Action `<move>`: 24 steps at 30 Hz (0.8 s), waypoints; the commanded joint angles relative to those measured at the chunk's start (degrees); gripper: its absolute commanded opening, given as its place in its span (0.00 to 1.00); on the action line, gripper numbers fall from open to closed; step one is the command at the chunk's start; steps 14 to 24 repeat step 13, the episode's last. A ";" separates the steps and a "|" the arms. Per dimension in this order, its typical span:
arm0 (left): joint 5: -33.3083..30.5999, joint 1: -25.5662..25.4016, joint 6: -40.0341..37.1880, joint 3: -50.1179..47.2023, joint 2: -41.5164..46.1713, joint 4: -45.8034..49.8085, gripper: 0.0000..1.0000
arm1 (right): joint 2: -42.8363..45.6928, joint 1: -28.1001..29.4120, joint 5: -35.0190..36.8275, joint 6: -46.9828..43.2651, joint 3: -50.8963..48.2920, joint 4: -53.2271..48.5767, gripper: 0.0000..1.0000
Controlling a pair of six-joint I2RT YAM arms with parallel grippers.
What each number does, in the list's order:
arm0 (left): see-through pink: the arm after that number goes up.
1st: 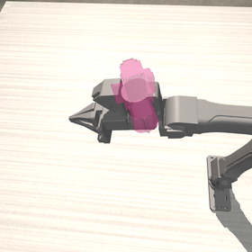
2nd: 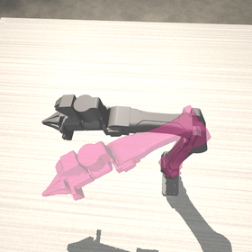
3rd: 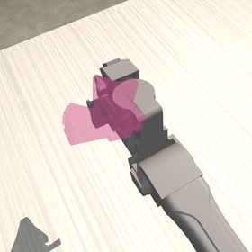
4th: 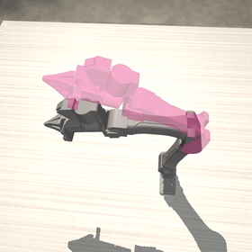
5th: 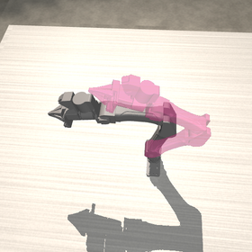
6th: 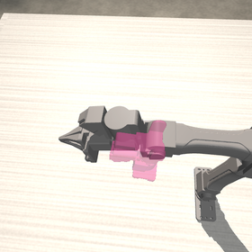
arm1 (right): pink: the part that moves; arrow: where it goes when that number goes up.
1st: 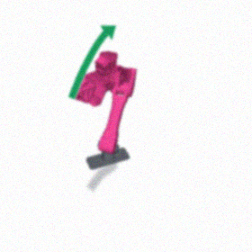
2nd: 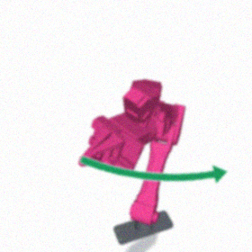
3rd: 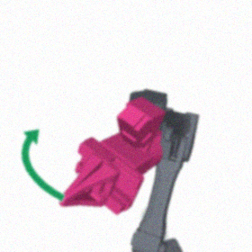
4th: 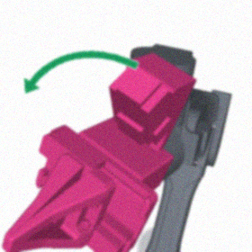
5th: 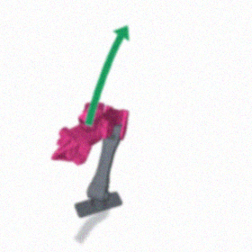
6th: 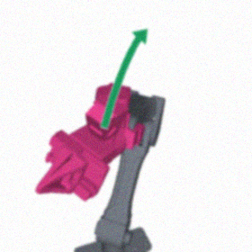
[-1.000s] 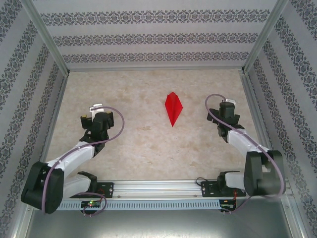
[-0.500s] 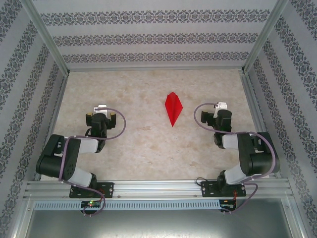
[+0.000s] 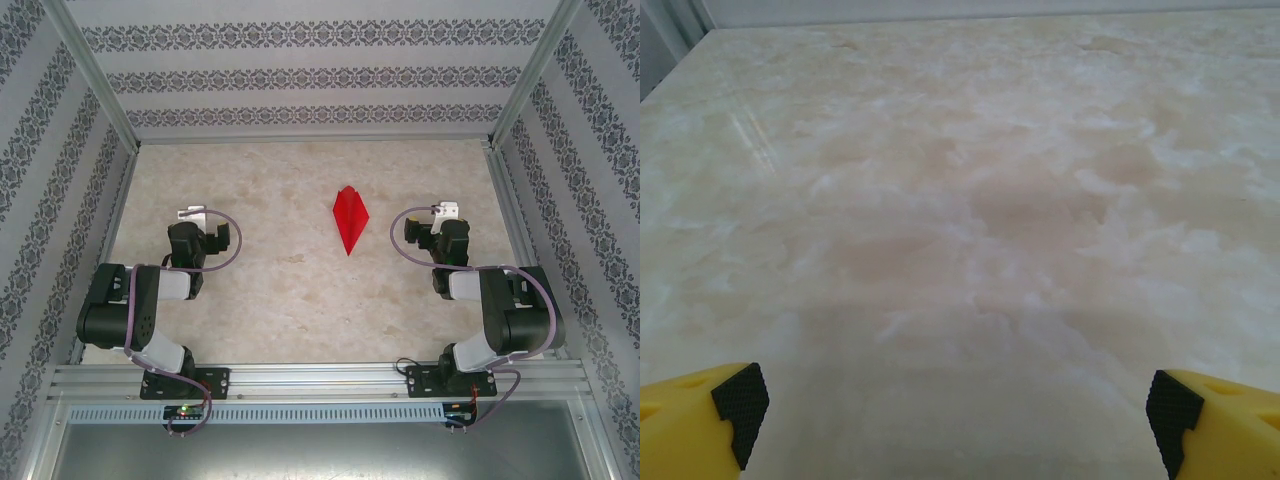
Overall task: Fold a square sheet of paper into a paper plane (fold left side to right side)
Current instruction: Reset both arms
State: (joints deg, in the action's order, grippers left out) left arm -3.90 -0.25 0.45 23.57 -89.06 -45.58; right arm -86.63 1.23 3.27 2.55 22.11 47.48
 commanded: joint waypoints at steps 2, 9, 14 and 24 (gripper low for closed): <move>1.26 0.21 1.01 -0.46 -0.29 -2.83 1.00 | 0.63 -0.10 -0.91 -0.99 0.21 2.44 0.98; 2.05 0.09 0.61 -0.12 -0.33 -2.34 1.00 | 0.51 0.16 -0.54 -1.14 0.22 2.44 0.98; 2.06 0.12 0.63 -0.17 -0.36 -2.38 1.00 | 0.60 0.08 -0.56 -1.05 0.29 2.35 0.98; 2.06 0.12 0.63 -0.17 -0.36 -2.38 1.00 | 0.60 0.08 -0.56 -1.05 0.29 2.35 0.98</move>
